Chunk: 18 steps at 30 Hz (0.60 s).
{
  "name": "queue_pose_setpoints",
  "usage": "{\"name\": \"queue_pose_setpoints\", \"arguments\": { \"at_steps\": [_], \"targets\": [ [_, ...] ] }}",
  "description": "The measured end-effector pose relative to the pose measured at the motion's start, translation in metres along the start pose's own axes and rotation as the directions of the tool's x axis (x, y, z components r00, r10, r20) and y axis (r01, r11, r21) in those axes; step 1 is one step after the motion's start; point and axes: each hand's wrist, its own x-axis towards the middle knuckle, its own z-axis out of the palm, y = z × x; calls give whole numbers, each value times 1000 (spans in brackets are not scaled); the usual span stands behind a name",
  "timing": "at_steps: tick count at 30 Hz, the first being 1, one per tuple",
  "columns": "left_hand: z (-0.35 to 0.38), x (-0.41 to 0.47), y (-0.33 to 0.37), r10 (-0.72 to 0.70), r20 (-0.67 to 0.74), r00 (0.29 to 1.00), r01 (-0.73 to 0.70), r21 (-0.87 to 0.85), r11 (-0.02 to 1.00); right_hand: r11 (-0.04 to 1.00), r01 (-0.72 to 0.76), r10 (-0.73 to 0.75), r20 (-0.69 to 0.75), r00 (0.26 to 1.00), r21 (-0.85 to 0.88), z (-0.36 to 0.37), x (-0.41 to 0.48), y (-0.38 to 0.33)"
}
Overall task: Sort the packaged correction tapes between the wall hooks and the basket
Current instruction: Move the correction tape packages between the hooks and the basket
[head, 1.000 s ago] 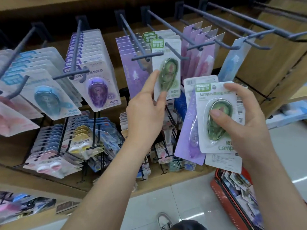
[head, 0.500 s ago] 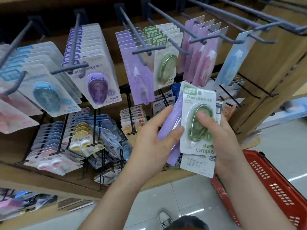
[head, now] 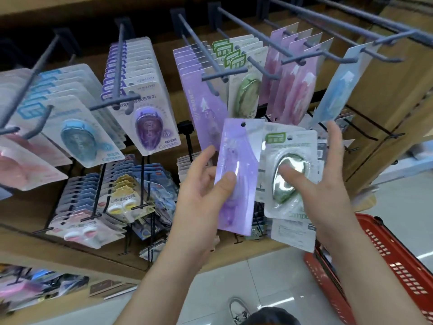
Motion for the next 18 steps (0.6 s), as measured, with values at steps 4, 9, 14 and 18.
{"name": "queue_pose_setpoints", "arguments": {
  "at_steps": [4, 9, 14, 18],
  "targets": [
    [10, -4, -1, -9, 80, 997, 18, -105, 994, 994, 107, -101, 162, 982, -31, 9, 0, -2],
    [13, -9, -6, 77, 9, 997, -76, -82, 994, 993, 120, -117, 301, 946, 8, 17, -3, -7],
    [9, -11, 1, 176, -5, 984, -173, -199, 965, 995, 101, -84, 422, 903, -18, 23, -2, -12],
    [3, -11, 9, 249, -33, 968, -251, -162, 954, 992, 124, -103, 422, 901, -22, 30, 1, -19]
  ]
}}
